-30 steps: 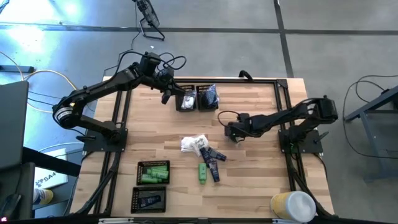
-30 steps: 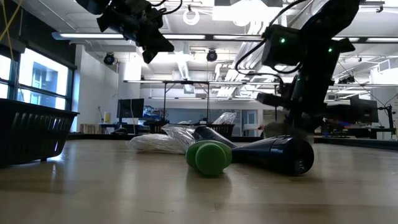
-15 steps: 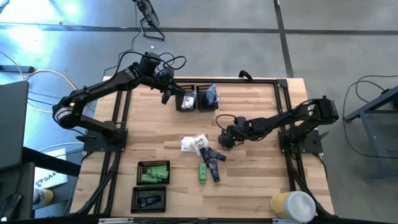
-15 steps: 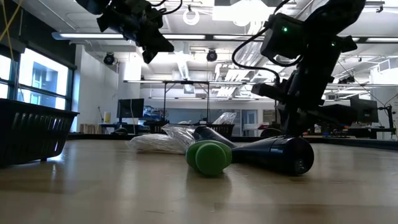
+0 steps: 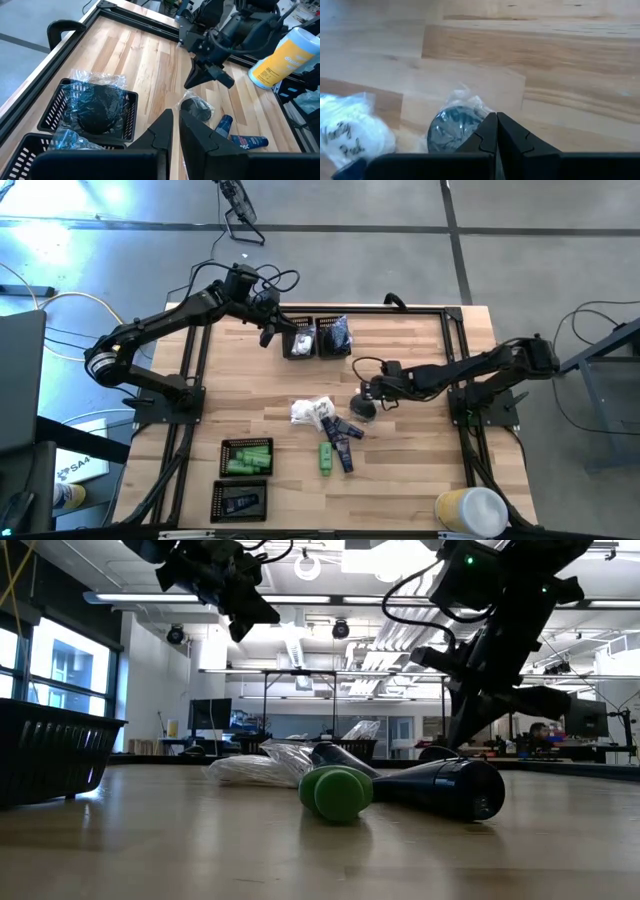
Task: Pick & Place Travel size toiletries
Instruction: Put the black hairbrush into the top right basket
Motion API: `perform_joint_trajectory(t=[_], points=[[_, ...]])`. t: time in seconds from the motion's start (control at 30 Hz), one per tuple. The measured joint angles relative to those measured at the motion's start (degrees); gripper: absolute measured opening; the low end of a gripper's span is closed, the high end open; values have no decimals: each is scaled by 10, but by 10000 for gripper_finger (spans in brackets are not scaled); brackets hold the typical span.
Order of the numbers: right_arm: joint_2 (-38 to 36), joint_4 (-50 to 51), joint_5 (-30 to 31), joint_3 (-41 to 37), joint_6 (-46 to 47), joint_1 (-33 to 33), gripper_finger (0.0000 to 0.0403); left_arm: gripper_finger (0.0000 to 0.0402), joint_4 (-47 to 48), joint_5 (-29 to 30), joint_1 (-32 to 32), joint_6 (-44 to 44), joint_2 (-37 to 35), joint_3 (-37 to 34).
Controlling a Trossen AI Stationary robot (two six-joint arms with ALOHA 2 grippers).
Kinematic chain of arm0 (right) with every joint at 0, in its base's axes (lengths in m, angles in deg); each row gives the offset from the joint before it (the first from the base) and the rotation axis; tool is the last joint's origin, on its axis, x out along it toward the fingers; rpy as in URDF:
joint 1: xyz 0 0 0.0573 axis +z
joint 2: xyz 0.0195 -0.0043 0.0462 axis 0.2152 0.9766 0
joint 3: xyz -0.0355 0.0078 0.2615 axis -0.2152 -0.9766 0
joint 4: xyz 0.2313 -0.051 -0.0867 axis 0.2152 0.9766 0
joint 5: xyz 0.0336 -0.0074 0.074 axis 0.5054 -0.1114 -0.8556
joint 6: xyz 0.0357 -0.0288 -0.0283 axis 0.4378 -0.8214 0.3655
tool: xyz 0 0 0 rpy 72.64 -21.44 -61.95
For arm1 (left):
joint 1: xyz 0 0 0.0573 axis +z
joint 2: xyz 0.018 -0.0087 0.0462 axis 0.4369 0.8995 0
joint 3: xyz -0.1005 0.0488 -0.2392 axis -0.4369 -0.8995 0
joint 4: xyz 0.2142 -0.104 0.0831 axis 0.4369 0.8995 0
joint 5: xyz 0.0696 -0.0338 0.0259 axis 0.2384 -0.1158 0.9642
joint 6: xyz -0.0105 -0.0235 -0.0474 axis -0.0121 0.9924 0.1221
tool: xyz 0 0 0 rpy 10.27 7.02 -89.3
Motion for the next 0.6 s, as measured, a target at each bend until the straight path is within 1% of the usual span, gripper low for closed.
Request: perform_joint_trajectory(t=[0.2,0.6], points=[[-7,0,-29,0,-19,0,2,28,0,-1,0,-1,0,0],[-7,0,-28,0,-31,0,2,28,0,-1,0,-2,0,0]])
